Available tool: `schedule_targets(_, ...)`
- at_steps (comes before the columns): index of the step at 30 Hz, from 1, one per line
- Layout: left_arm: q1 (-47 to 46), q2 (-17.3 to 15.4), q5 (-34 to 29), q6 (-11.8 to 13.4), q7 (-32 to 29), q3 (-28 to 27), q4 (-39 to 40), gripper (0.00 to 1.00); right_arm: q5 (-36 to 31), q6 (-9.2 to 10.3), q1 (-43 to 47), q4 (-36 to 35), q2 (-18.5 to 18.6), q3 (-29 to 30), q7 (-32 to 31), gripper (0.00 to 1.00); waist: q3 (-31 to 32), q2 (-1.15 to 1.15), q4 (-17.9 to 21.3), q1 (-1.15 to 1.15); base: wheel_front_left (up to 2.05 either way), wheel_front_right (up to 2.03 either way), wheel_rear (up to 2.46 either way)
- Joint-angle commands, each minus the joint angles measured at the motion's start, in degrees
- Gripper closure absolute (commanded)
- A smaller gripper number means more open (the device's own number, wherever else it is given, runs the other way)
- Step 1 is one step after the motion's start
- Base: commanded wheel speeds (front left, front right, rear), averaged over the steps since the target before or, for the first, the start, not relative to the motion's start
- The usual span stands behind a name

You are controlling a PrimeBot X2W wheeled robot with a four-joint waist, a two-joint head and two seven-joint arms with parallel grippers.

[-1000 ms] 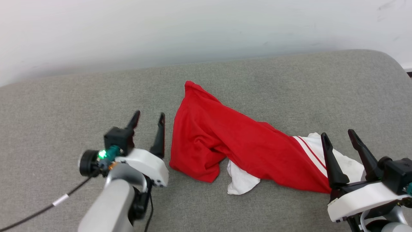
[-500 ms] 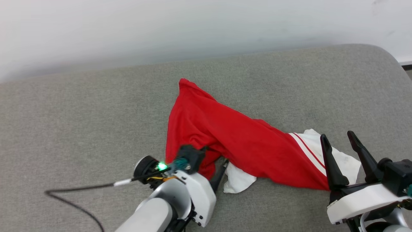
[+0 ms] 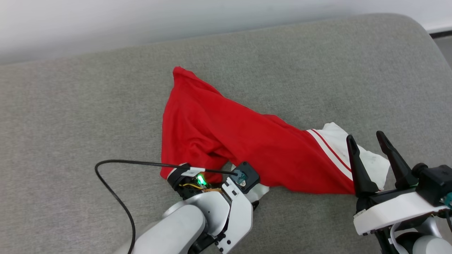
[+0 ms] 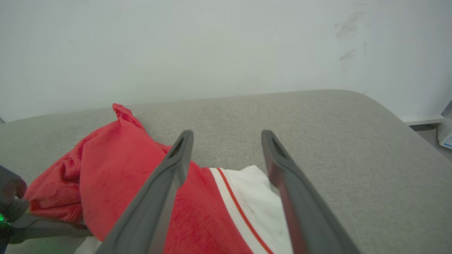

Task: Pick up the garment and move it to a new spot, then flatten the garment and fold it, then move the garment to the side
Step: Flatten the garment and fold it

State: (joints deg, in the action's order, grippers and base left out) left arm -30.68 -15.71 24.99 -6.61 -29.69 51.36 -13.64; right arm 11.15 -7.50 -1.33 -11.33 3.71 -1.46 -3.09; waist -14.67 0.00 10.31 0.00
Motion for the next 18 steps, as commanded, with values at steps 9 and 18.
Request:
schedule_targets(9, -1.37, -1.49, 3.53, -0.98, -7.12, 5.68, -5.65, 1.00, 0.60, 0.02, -1.62, 1.97, -0.39, -0.14, 1.51, 0.00, -2.01, 0.00, 2.07, 0.00, 0.00, 0.00, 0.00)
schedule_targets(18, -4.00, -2.74, 1.31, 0.37, 0.00, 4.51, 0.91, 1.00, 0.17, 0.02, -0.40, 2.19, -0.53, 1.66, 1.17, 0.00, 1.34, 0.00, -2.35, 0.00, 0.00, 0.00, 0.00)
